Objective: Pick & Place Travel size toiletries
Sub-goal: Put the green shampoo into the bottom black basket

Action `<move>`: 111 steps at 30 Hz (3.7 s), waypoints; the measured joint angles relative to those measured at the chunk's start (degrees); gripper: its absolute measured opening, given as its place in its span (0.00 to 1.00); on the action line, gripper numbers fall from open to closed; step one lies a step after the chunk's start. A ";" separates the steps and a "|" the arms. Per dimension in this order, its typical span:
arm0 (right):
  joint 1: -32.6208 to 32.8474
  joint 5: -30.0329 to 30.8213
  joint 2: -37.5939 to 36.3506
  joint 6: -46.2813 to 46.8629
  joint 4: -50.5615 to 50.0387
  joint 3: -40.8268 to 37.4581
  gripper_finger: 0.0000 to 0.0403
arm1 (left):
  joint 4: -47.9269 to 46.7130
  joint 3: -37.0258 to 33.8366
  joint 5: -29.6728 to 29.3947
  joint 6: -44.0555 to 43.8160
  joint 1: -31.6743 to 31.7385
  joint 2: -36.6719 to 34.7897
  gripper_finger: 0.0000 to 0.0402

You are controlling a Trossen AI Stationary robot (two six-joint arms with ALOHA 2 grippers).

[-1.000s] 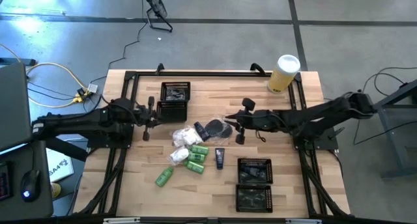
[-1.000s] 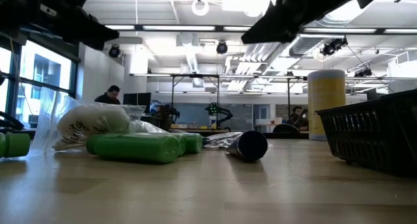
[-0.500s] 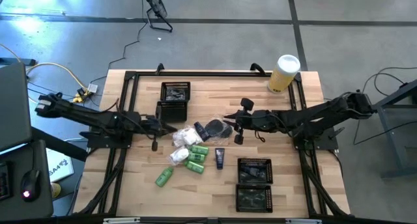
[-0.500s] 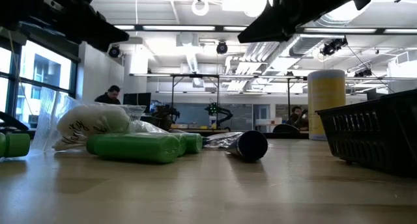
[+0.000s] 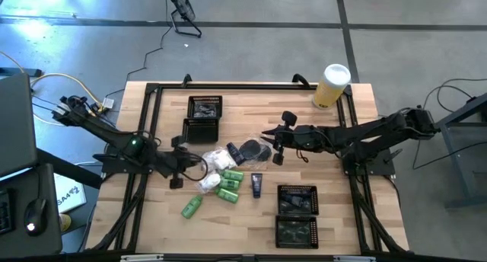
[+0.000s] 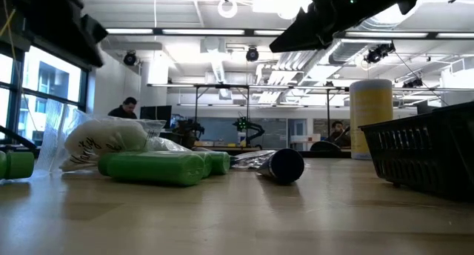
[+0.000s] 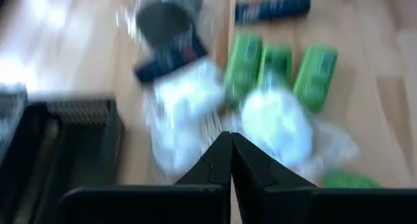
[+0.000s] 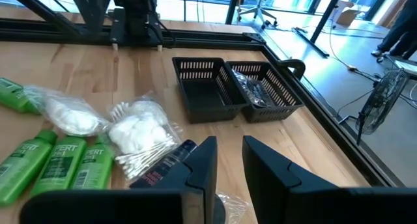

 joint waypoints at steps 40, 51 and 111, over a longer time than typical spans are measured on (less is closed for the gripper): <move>1.27 -0.03 -0.03 -0.17 2.97 0.07 0.16 | -2.63 8.81 17.09 -19.81 -4.24 21.10 0.00; 1.73 -0.24 -0.04 -0.12 2.19 0.07 0.16 | -2.97 12.48 20.82 -32.88 -7.31 28.33 0.00; 1.66 -3.00 0.83 -0.59 -0.96 0.04 0.16 | 1.74 12.39 16.81 -50.76 -7.10 37.33 0.67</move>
